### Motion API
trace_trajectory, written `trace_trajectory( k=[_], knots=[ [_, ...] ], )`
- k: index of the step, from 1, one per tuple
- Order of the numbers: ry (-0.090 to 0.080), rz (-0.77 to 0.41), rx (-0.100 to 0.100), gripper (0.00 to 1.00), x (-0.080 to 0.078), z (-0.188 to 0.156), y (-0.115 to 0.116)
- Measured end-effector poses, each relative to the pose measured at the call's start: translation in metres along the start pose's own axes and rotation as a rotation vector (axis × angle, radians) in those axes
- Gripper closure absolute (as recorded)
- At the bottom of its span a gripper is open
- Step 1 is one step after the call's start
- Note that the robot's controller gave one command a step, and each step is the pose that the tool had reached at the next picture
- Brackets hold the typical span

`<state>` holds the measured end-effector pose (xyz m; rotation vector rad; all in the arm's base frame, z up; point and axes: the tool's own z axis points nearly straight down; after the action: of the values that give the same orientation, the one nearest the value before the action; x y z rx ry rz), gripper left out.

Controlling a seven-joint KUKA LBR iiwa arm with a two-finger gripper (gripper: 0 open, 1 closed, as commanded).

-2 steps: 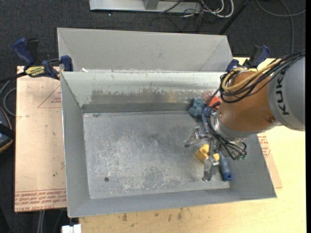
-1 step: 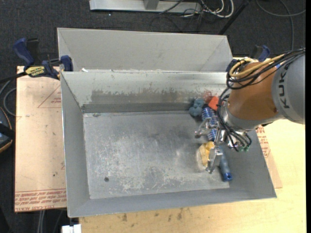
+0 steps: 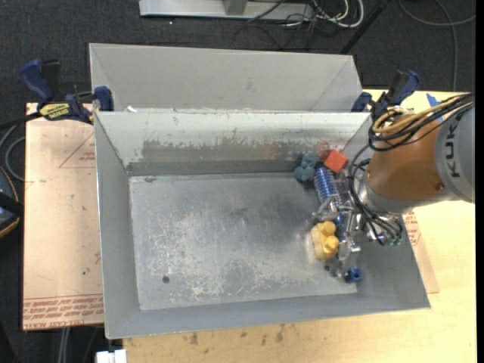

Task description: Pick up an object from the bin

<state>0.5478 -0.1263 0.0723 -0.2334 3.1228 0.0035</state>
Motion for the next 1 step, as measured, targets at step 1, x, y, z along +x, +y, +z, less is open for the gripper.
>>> trace_trajectory(
  k=[1],
  knots=[
    [-0.005, -0.003, 0.005, 1.0, -0.0016, -0.0019, -0.0005]
  ],
)
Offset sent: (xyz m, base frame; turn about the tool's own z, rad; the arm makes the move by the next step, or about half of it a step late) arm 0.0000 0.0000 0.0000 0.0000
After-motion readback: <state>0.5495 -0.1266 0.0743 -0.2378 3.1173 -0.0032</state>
